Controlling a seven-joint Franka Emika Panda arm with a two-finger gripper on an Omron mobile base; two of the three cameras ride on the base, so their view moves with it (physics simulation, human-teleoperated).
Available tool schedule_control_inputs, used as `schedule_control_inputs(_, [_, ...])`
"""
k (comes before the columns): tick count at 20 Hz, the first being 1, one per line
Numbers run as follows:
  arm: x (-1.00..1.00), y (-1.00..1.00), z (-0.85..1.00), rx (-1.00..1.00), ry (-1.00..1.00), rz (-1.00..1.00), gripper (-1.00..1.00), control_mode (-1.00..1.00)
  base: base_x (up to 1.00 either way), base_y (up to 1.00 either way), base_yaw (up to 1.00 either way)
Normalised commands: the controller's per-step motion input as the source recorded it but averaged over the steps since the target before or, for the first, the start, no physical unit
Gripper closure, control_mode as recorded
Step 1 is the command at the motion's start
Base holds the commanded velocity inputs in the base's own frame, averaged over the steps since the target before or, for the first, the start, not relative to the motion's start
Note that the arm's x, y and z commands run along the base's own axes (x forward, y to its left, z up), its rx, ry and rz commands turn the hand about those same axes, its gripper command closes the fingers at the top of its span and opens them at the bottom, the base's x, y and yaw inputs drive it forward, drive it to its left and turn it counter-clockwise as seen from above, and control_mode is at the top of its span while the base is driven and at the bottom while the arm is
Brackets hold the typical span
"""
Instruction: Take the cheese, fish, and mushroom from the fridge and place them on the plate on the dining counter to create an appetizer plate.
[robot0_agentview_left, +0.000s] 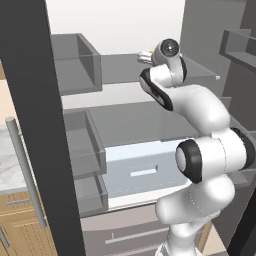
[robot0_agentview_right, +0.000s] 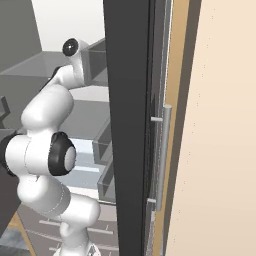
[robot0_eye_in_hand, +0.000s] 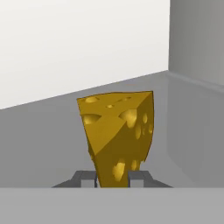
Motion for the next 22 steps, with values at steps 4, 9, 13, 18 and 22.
schedule_control_inputs(4, [-0.86,0.13,0.00,0.00,0.04,0.00,1.00,-1.00,0.00,0.00,0.00])
schedule_control_inputs(9, [-0.69,0.18,0.04,0.00,0.05,0.00,1.00,-1.00,0.00,0.00,0.00])
schedule_control_inputs(13, [-0.62,0.24,0.10,0.00,0.01,0.00,1.00,-1.00,0.00,0.00,0.00])
schedule_control_inputs(18, [-0.50,0.14,0.14,-0.01,0.00,0.00,1.00,-1.00,0.00,0.00,0.00])
schedule_control_inputs(22, [-0.55,0.00,0.33,0.00,0.00,0.00,1.00,-1.00,0.00,0.00,0.00])
